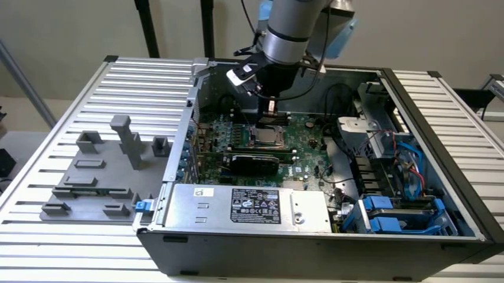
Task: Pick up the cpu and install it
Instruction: 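Close the cpu cover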
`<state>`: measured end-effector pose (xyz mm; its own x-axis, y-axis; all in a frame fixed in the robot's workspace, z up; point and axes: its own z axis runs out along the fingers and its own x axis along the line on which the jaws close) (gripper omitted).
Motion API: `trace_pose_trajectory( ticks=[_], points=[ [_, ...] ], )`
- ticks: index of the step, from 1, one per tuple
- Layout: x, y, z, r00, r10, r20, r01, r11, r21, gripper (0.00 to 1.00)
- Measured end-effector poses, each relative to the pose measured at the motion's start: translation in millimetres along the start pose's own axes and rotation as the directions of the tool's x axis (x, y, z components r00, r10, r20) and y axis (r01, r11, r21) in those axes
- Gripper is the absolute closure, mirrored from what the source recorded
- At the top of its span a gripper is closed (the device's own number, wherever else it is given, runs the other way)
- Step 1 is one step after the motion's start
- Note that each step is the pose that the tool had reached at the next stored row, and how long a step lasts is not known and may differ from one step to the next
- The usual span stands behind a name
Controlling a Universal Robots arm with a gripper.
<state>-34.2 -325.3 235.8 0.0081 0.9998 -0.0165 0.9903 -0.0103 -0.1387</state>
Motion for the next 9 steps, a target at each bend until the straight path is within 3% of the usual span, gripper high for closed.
trace_pose_trajectory(
  ticks=[5, 9],
  points=[
    [0.0, -12.6, 5.3, 1.0, -0.005, -0.0008, 0.005, 1.0, 0.0047, 0.89],
    [0.1, -12.7, 11.2, 1.0, -0.007, -0.0012, 0.007, 1.0, 0.0045, 0.89]
  ],
)
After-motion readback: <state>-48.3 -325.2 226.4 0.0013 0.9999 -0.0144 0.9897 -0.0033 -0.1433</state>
